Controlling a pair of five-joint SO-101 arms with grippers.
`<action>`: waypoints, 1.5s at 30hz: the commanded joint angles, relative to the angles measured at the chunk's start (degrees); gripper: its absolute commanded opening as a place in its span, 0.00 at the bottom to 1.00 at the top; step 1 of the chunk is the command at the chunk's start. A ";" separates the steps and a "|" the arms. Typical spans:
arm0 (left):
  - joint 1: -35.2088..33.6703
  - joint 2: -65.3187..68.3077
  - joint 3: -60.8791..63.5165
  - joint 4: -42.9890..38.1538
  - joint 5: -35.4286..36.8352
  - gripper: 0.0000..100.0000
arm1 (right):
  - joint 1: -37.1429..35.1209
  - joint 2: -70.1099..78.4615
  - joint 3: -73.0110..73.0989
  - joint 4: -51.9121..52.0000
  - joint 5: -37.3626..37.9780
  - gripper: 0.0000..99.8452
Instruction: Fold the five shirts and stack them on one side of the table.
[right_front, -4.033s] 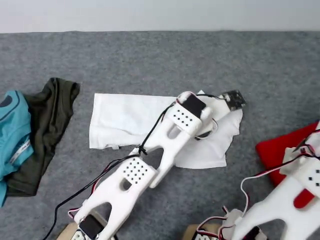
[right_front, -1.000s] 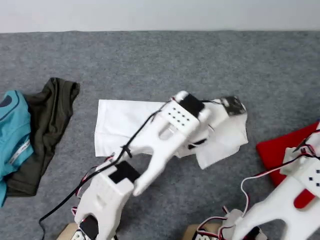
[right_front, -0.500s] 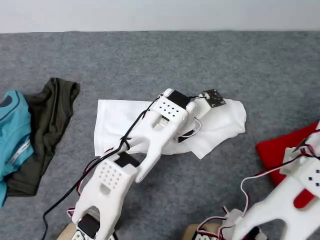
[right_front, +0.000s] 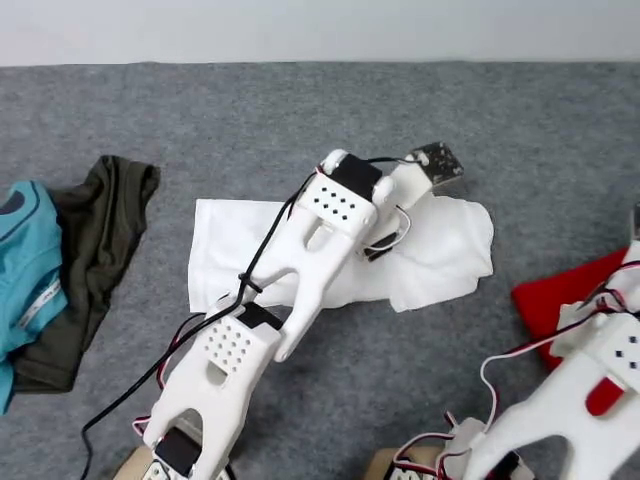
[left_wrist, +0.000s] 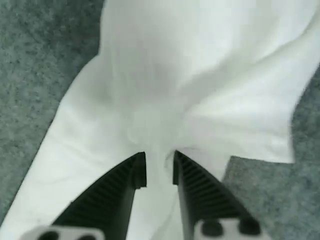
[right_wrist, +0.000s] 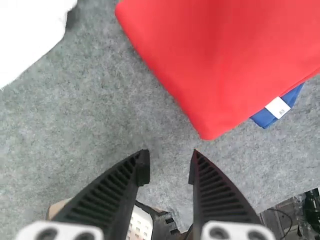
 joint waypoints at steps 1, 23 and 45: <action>-0.88 -0.44 -1.01 -2.11 0.35 0.13 | -0.48 -1.63 -0.44 2.07 -0.62 0.14; 4.48 -3.52 -4.62 2.29 2.29 0.12 | -0.57 -1.63 -0.53 1.89 -0.44 0.14; 14.59 -4.92 21.67 -8.79 6.33 0.10 | -0.31 -1.63 -0.53 1.89 -0.44 0.14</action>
